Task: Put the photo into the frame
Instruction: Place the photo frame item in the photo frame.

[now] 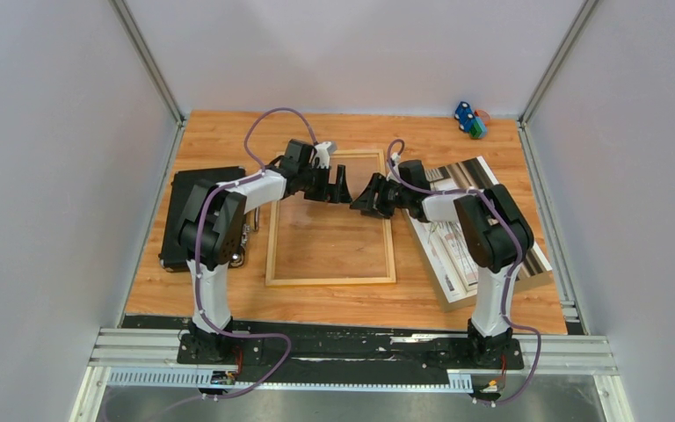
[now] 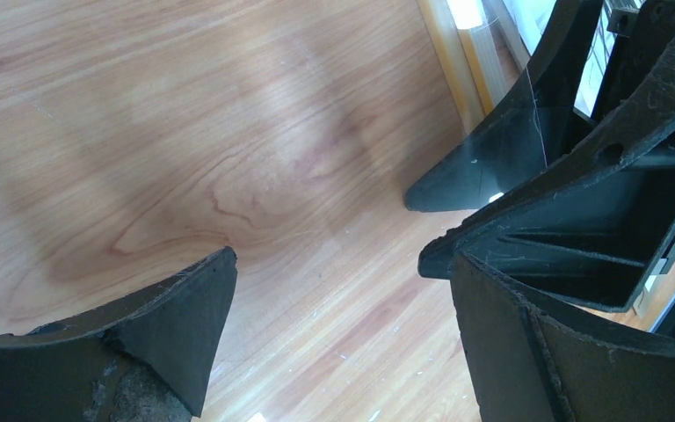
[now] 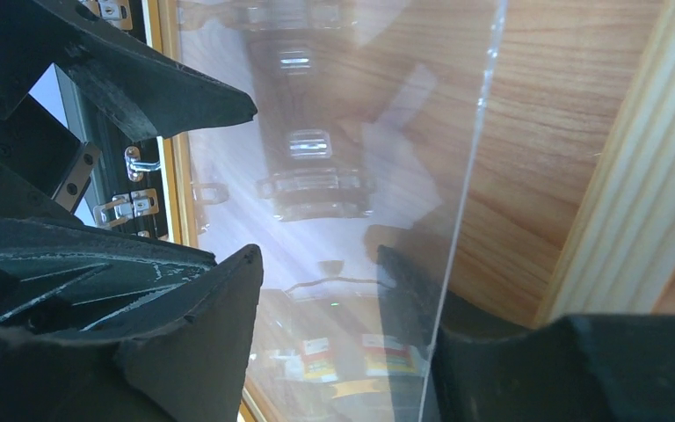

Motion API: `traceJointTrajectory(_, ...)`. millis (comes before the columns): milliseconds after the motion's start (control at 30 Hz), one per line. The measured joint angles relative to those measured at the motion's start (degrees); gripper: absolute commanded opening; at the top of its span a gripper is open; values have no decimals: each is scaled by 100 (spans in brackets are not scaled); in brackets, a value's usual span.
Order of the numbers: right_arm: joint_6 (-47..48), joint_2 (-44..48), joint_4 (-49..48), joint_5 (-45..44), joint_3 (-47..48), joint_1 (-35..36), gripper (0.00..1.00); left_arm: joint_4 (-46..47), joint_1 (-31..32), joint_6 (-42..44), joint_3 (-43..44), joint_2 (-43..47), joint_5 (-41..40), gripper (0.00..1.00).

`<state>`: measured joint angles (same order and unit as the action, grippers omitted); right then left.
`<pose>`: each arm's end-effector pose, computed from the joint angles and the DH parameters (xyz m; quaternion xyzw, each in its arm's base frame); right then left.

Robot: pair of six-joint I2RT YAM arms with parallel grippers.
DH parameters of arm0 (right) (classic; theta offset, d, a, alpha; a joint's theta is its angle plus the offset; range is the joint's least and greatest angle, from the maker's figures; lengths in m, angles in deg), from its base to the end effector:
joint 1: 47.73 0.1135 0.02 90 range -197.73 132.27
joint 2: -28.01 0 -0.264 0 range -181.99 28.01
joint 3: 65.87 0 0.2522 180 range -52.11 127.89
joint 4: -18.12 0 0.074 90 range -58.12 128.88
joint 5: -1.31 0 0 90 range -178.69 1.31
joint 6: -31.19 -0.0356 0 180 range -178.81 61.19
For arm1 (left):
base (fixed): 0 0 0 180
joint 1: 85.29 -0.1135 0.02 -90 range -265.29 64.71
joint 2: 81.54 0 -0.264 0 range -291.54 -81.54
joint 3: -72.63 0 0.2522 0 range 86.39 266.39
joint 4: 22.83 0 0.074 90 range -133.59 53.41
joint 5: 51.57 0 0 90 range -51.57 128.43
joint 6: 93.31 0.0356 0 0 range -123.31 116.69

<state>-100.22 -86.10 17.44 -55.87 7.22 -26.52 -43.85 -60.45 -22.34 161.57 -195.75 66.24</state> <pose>0.3634 0.1617 0.1217 0.0359 0.8779 0.4284 0.2109 0.3825 -0.1954 0.1704 0.1350 0.8952 -0.3419 0.2519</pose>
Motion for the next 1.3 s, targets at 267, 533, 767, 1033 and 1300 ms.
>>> traceJointTrajectory(267,127,101,170,-129,39,11,59,17,20,2,-2,0,-31,100)
traceJointTrajectory(533,267,221,321,-326,42,2,61,26,20,4,-7,0,-92,100)
traceJointTrajectory(767,452,393,522,-538,42,-79,62,33,20,7,-13,0,-122,100)
traceJointTrajectory(1033,621,647,654,-726,31,-203,62,35,20,4,-13,-2,-138,100)
traceJointTrajectory(1300,800,968,695,-894,-22,-378,63,35,20,4,-13,-2,-140,100)
